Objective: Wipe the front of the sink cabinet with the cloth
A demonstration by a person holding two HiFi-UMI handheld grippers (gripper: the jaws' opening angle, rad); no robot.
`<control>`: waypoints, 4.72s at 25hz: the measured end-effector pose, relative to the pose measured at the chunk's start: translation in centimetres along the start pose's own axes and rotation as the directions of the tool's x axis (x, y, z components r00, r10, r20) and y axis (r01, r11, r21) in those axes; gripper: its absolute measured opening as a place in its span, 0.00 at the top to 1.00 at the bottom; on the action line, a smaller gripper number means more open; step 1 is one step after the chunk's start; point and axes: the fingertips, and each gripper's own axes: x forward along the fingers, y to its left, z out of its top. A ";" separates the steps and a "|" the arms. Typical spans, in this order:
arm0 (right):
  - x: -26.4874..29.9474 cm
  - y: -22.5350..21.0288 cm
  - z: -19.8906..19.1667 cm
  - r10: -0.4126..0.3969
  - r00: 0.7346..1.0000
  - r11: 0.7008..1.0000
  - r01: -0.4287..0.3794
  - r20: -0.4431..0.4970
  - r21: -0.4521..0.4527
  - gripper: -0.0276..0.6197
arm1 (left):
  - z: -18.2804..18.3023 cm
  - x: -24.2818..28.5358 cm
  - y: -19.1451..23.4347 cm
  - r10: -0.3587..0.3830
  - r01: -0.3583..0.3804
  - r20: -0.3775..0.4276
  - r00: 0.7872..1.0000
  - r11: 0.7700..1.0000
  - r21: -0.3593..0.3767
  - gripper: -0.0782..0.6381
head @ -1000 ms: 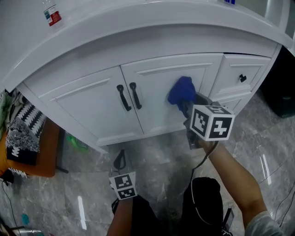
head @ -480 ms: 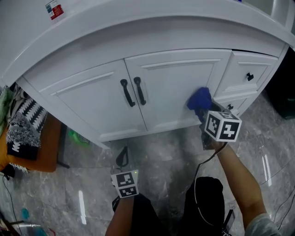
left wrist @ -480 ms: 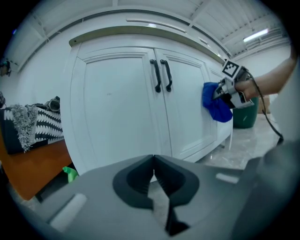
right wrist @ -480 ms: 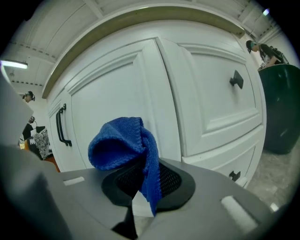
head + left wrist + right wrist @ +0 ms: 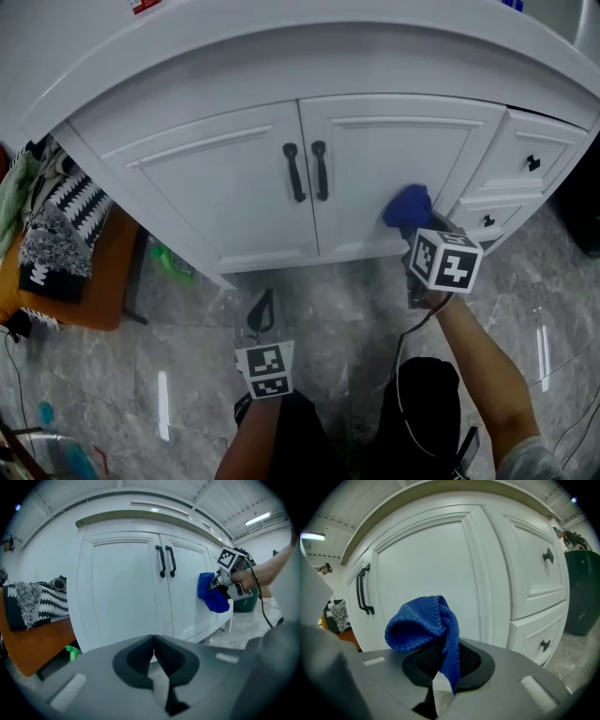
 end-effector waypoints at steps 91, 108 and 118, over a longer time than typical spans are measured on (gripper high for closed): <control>3.2 5.8 -6.1 0.226 0.943 0.961 -0.174 -0.244 0.217 0.87 | 1.3 -1.5 -1.2 0.001 -0.002 0.034 0.999 1.000 0.013 0.88; -0.2 -6.8 -4.6 0.128 0.989 0.988 -0.121 -0.077 0.093 0.87 | 0.6 0.4 -3.7 -0.045 0.045 0.000 0.999 0.996 0.075 0.88; -6.0 -2.5 -1.3 0.202 0.978 0.977 -0.197 0.057 -0.079 0.87 | 4.0 -3.2 -5.6 -0.134 0.132 0.042 0.990 0.990 0.050 0.88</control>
